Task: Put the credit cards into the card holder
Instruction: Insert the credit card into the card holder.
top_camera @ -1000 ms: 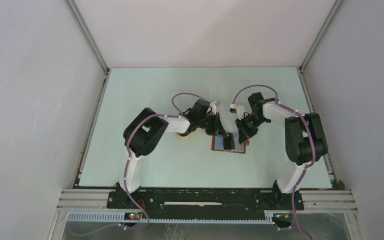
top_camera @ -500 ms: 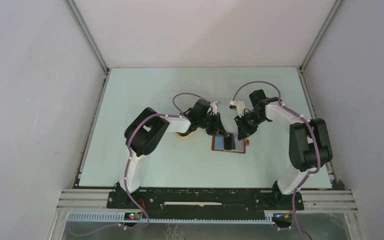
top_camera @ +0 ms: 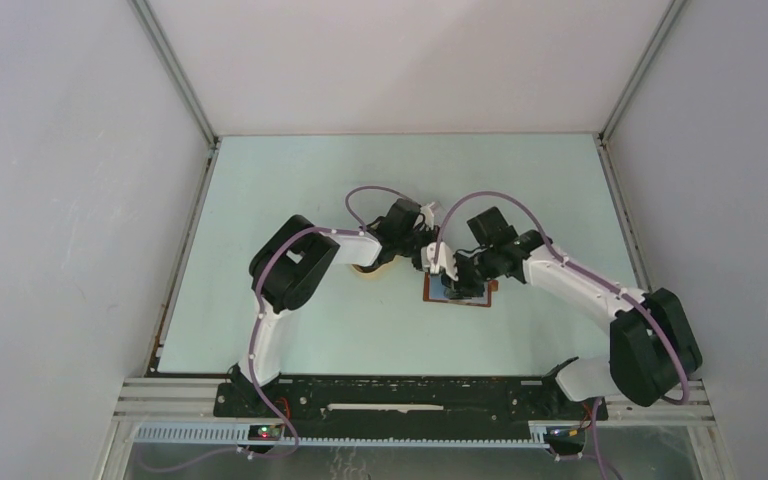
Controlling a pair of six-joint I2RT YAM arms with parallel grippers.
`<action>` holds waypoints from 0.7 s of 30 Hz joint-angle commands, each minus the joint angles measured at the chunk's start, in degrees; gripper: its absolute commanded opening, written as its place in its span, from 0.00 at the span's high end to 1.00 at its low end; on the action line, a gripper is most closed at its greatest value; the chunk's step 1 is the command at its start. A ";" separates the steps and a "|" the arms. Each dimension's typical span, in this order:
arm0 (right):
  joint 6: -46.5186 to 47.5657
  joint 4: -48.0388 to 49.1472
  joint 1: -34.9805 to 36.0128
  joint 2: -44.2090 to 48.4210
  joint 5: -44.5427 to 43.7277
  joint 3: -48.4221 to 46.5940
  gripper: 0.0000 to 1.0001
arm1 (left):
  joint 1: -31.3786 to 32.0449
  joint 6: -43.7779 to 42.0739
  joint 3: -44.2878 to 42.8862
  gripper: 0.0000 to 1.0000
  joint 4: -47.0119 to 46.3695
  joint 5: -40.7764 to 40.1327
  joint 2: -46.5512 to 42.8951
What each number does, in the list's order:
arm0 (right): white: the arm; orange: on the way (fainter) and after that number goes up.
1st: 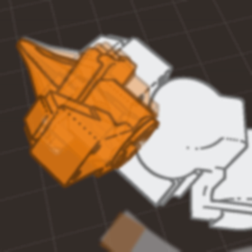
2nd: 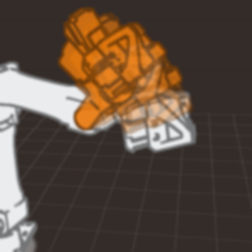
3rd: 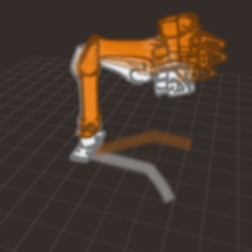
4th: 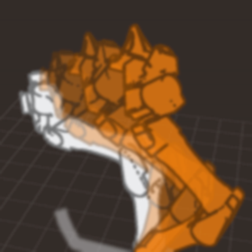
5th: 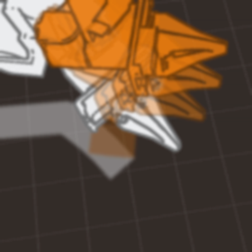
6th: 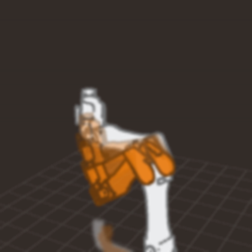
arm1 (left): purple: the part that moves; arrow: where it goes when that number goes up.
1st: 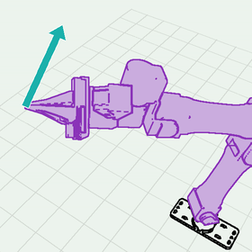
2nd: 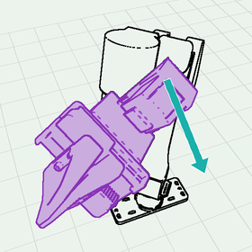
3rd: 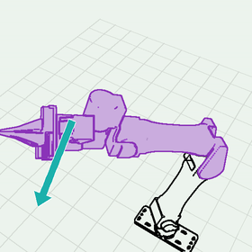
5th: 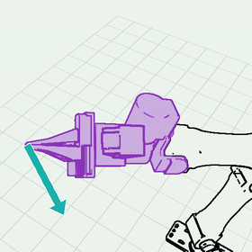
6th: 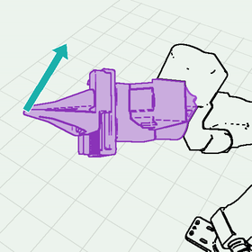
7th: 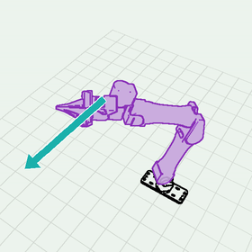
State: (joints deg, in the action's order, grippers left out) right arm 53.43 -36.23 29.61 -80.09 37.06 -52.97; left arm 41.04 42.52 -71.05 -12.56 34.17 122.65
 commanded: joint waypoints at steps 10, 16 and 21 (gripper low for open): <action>14.33 17.72 8.87 -5.80 -19.28 4.08 0.89 | 0.77 -1.13 -0.58 0.86 1.45 -0.17 1.54; 14.57 18.83 9.50 -7.82 -23.30 4.25 0.90 | 0.73 -1.13 -0.50 0.86 1.32 -0.25 1.53; 14.71 20.08 10.12 -9.05 -24.93 4.67 0.90 | 0.71 -1.06 -0.48 0.85 1.31 -0.20 1.54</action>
State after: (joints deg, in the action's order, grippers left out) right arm 67.02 -19.07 38.48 -88.31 15.00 -48.99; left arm 41.04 42.54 -71.05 -12.62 34.20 122.72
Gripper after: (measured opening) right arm 0.097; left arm 0.147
